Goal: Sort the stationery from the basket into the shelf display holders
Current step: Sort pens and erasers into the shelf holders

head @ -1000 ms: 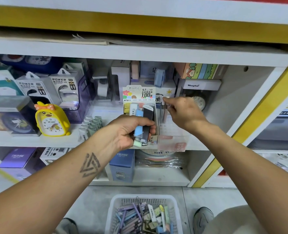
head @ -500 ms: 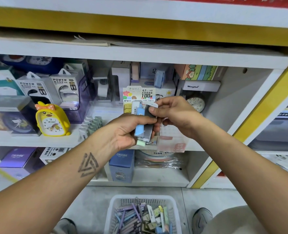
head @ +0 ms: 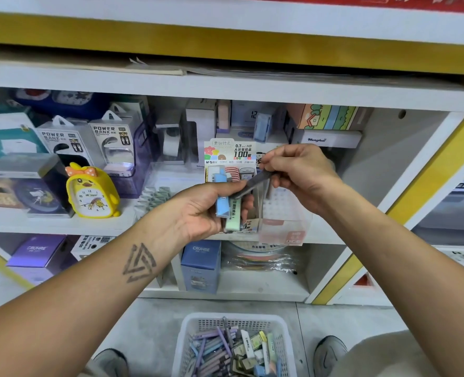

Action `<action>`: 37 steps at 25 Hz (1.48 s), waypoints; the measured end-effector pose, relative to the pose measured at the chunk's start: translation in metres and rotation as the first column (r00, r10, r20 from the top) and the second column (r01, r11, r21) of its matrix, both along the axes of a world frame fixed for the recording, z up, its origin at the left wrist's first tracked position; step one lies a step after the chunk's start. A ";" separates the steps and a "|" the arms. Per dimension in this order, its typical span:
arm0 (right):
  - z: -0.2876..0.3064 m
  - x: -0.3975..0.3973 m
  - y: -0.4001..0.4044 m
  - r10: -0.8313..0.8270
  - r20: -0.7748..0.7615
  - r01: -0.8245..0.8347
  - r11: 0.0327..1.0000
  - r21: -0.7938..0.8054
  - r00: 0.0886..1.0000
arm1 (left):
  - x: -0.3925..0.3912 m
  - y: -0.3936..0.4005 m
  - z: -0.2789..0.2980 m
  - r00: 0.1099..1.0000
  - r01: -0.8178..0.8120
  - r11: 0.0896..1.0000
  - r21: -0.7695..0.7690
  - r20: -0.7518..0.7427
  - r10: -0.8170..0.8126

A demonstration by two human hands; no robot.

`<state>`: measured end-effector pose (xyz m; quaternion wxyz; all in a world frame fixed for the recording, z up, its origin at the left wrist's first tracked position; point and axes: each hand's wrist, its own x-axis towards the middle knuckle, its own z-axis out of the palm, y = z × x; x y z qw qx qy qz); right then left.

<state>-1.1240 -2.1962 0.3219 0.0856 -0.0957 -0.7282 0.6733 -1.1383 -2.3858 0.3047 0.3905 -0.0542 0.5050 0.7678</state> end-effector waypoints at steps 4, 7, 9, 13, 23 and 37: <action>0.002 -0.007 0.000 0.048 -0.048 -0.050 0.998 -0.047 0.998 | -0.008 -0.010 -0.002 0.984 -0.160 0.983 -0.094 0.059 0.166; 0.005 -0.009 0.004 0.113 -0.060 -0.113 0.994 -0.006 0.992 | -0.014 -0.022 -0.003 0.978 -0.198 0.965 -0.174 0.031 0.206; 0.004 -0.010 0.005 0.106 -0.055 -0.085 0.953 0.291 0.993 | -0.016 -0.027 -0.003 0.977 -0.204 0.960 -0.192 0.013 0.211; -0.005 -0.015 -0.001 0.078 -0.131 0.069 0.536 0.841 0.988 | -0.016 -0.027 -0.004 0.979 -0.201 0.960 -0.195 -0.010 0.203; -0.023 -0.035 -0.014 0.176 -0.195 0.117 0.374 0.920 0.965 | -0.017 -0.022 -0.004 0.986 -0.169 0.973 -0.159 -0.024 0.168; -0.001 -0.003 -0.035 0.546 0.150 -0.566 0.797 0.211 0.824 | -0.014 -0.015 -0.002 0.995 -0.099 0.995 0.019 -0.015 0.100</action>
